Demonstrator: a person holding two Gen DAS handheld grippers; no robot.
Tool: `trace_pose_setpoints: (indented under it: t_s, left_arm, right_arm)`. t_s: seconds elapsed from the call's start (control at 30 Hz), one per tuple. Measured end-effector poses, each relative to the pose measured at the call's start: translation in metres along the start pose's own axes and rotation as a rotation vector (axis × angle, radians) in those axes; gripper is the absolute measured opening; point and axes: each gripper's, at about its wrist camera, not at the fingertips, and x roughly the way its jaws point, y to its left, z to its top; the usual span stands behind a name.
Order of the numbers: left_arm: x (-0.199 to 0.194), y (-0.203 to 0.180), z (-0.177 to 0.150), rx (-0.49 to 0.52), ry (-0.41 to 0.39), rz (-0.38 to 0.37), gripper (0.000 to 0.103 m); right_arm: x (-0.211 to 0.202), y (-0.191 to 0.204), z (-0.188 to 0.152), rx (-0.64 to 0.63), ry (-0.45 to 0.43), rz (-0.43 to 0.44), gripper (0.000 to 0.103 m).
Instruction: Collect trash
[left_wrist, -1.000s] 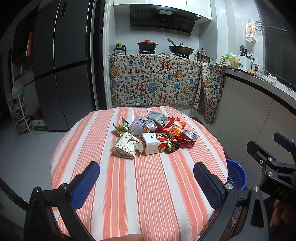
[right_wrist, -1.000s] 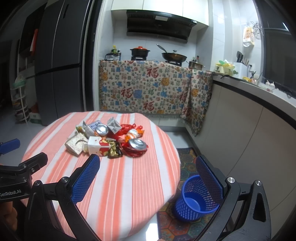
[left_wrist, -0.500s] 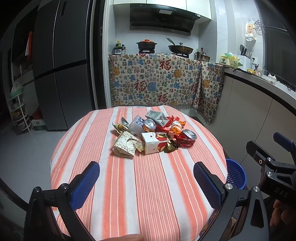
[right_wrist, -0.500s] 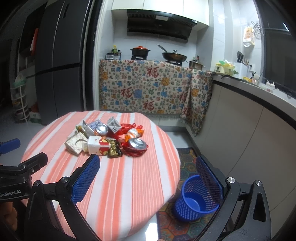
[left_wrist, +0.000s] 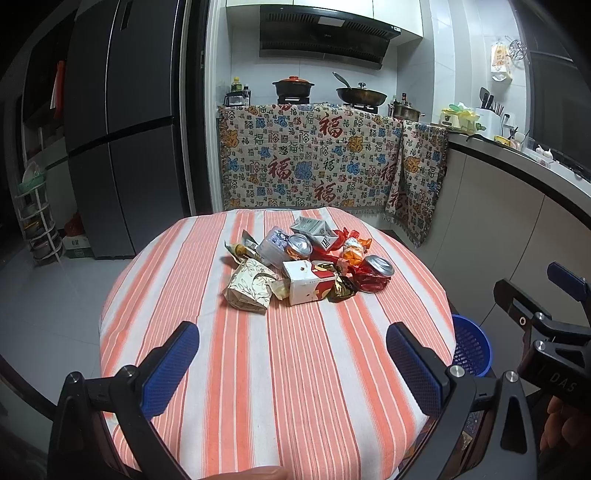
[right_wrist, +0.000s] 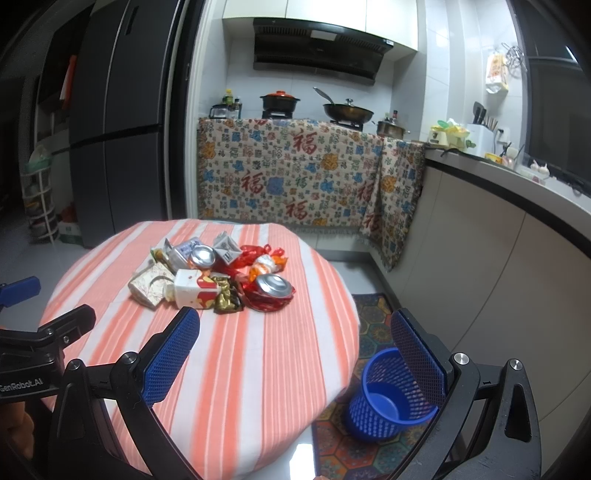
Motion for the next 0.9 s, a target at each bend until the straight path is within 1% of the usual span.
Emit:
trace_pose_setpoints:
  t_s: [0.63, 0.9]
  left_arm:
    - [0.0014, 0.0007, -0.002, -0.003, 0.014, -0.002, 0.103]
    - [0.0075, 0.0048, 0.0023, -0.007, 0.037, -0.004, 0.103]
  right_arm:
    - [0.0001, -0.0041, -0.004, -0.001, 0.008, -0.001, 0.103]
    - [0.0022, -0.0074, -0.0089, 0.0, 0.016, 0.004, 0.103]
